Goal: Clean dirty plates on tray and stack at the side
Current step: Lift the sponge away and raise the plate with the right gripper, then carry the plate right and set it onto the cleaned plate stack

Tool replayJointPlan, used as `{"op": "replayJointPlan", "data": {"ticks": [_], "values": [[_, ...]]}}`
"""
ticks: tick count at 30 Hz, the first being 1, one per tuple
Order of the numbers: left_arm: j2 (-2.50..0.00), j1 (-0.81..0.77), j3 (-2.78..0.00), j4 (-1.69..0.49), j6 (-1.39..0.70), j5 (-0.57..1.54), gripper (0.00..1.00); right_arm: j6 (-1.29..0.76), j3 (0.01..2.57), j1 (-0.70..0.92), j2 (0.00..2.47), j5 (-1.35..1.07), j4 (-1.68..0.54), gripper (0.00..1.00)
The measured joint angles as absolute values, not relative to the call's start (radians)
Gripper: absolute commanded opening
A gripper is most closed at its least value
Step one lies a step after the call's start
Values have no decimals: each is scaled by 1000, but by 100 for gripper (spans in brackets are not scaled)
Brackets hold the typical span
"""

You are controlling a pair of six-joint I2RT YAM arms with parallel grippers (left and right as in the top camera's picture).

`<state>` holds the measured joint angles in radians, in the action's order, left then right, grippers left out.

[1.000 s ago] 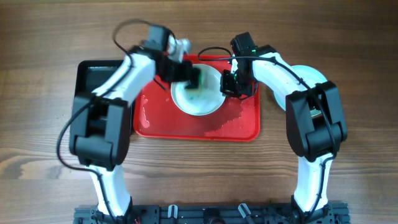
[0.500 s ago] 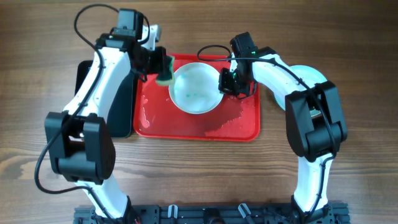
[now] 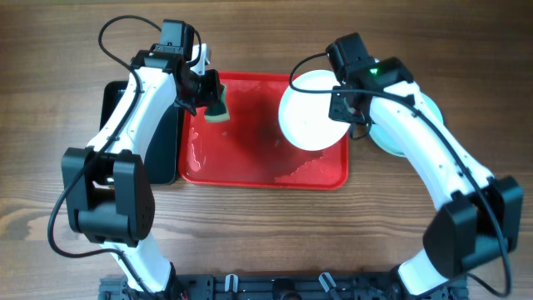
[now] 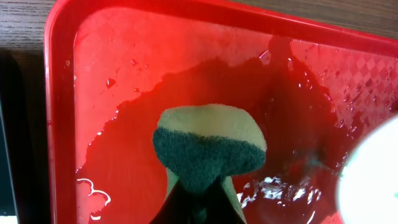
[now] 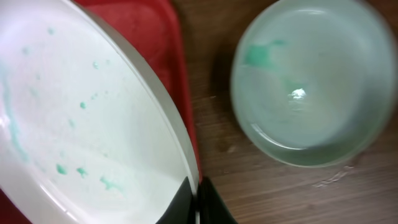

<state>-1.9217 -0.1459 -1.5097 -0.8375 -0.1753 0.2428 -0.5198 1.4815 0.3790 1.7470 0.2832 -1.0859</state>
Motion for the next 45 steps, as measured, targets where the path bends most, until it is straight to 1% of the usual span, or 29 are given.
{"op": "replayJointPlan", "data": {"ticks": [7,13,19,23,26,28,30,34,35,39,45], "values": [[-1922,-151,-1510,-830,-178,239,4,-606,1481,532,1726,627,-1195,4],[-1922,-162,-1510,-830,-178,236,4,-768,1481,701,1726,890,-1328,4],[-1922,-168,-1510,-830,-189,236,4,-929,1481,824,1726,1038,-1475,4],[-1922,-170,-1510,-830,-216,236,4,-1046,1481,848,1726,1092,-1575,4],[-1922,-170,-1510,-830,-224,236,4,-1122,1481,847,1726,1104,-1586,4],[-1922,-170,-1510,-830,-227,236,4,-1138,1481,840,1724,1073,-1551,4],[-1922,-172,-1510,-830,-228,236,4,-1116,1481,807,1724,986,-1464,4],[-1922,-184,-1510,-830,-231,235,4,-958,1480,716,1724,796,-1263,4],[-1922,-190,-1510,-830,-231,234,4,-875,1481,672,1724,707,-1200,4],[-1922,-205,-1510,-830,-231,232,4,-699,1480,550,1723,485,-1101,4],[-1922,-205,-1510,-828,-231,228,4,-538,1480,283,1722,212,-1075,4]]}}
